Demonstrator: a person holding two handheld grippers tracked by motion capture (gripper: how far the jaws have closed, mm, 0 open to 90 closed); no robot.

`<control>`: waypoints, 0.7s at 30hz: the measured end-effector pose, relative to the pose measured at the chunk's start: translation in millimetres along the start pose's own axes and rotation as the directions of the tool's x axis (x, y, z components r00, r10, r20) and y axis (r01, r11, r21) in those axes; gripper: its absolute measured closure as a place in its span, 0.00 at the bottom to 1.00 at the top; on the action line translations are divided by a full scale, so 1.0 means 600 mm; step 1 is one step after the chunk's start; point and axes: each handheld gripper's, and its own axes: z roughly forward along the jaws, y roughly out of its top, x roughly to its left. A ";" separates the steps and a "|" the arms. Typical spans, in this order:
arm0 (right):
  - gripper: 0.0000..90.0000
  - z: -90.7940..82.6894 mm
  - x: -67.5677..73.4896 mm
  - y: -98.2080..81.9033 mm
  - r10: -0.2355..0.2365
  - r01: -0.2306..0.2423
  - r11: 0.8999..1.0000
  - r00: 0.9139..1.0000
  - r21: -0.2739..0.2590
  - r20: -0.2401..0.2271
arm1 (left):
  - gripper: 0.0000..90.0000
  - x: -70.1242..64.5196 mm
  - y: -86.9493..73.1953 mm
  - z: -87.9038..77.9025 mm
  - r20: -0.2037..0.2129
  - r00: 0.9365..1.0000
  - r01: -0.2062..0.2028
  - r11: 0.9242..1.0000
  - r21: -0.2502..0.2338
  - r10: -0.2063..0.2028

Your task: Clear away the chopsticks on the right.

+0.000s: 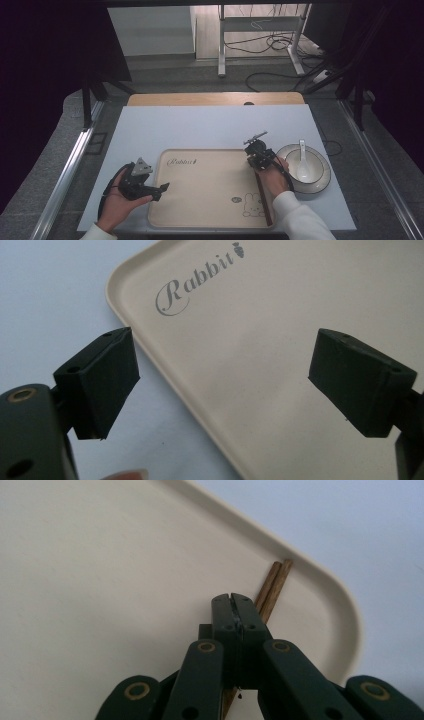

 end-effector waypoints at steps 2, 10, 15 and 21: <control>0.99 -0.007 -0.006 -0.009 0.009 -0.009 1.000 1.000 -0.008 0.010 | 0.14 0.000 0.001 0.000 0.000 1.000 -0.001 1.000 0.000 0.001; 0.99 -0.024 -0.004 -0.013 -0.021 0.019 0.997 0.999 -0.073 -0.028 | 0.14 0.000 0.002 0.000 -0.003 1.000 0.008 1.000 0.003 -0.008; 0.99 -0.059 0.009 -0.016 -0.082 0.068 0.984 0.993 -0.164 -0.081 | 0.14 -0.003 0.002 -0.008 -0.015 1.000 0.014 1.000 -0.013 -0.014; 0.98 -0.109 0.020 -0.044 -0.150 0.107 0.965 0.974 -0.240 -0.169 | 0.14 -0.004 -0.001 -0.011 -0.019 1.000 0.012 1.000 -0.024 -0.012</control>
